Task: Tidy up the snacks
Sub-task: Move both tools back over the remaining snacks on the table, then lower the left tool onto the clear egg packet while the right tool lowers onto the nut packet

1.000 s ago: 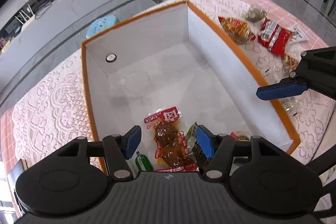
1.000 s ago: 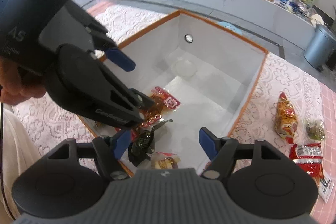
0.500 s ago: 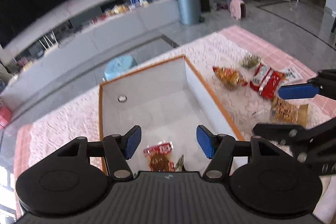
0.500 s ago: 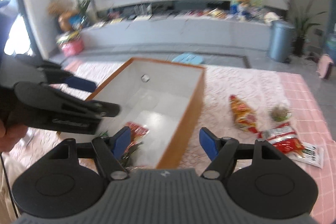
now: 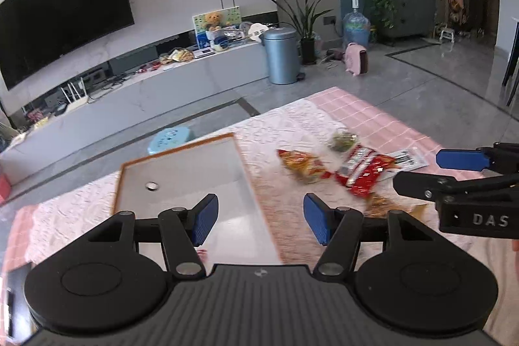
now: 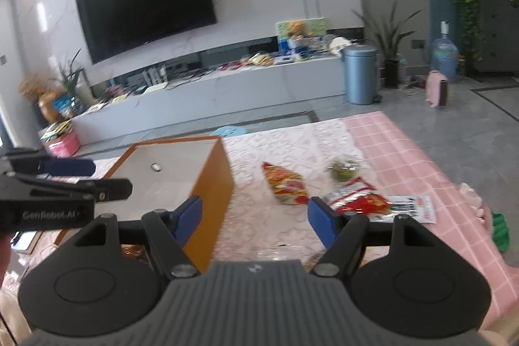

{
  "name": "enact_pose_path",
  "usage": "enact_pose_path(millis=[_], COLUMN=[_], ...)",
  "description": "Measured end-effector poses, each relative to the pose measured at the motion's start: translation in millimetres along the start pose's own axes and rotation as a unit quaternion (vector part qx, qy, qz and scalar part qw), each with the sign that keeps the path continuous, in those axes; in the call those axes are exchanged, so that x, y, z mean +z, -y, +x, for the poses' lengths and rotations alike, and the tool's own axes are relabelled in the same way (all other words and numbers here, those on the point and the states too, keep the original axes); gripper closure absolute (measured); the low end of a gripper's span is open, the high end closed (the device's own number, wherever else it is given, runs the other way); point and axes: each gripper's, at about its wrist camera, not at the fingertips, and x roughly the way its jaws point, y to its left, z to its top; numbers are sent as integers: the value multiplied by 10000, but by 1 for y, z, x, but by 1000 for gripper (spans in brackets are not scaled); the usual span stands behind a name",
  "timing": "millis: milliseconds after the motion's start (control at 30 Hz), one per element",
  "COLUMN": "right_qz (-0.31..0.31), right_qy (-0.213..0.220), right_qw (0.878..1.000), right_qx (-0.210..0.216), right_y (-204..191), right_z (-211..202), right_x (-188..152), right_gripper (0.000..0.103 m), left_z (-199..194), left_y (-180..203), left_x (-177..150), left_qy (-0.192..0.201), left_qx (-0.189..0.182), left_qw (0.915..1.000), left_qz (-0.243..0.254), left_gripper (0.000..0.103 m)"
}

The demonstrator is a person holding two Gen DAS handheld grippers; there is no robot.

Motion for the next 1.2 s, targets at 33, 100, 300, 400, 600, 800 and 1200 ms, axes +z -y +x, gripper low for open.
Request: enact_pose_path(millis=[33, 100, 300, 400, 600, 800, 1200], right_qz=[19, 47, 154, 272, 431, 483, 694], right_qy=[22, 60, -107, -264, -567, -775, -1134], right_qw=[10000, 9998, 9989, 9978, 9944, 9919, 9866], right_qx=[-60, -162, -424, -552, -775, -883, -946], right_y=[5, 14, 47, 62, 83, 92, 112], right_z=[-3, -8, -10, -5, 7, 20, 42], right_x=[-1, -6, -24, -33, -48, -57, -54], right_gripper=[33, 33, 33, 33, 33, 33, 33], left_z=[0, 0, 6, 16, 36, 50, 84], left_y=[4, 11, 37, 51, 67, 78, 87], left_x=[-1, -4, -12, -16, -25, -32, -36], left_qy=[-1, -8, -108, -252, -532, -747, -1113], left_qx=[-45, -157, -430, -571, -732, -766, -957], left_qw=[10000, 9997, 9984, 9975, 9950, 9933, 9879], left_qz=[-49, -190, -340, -340, -418, -426, -491], left_gripper=[32, 32, 32, 32, 32, 32, 32])
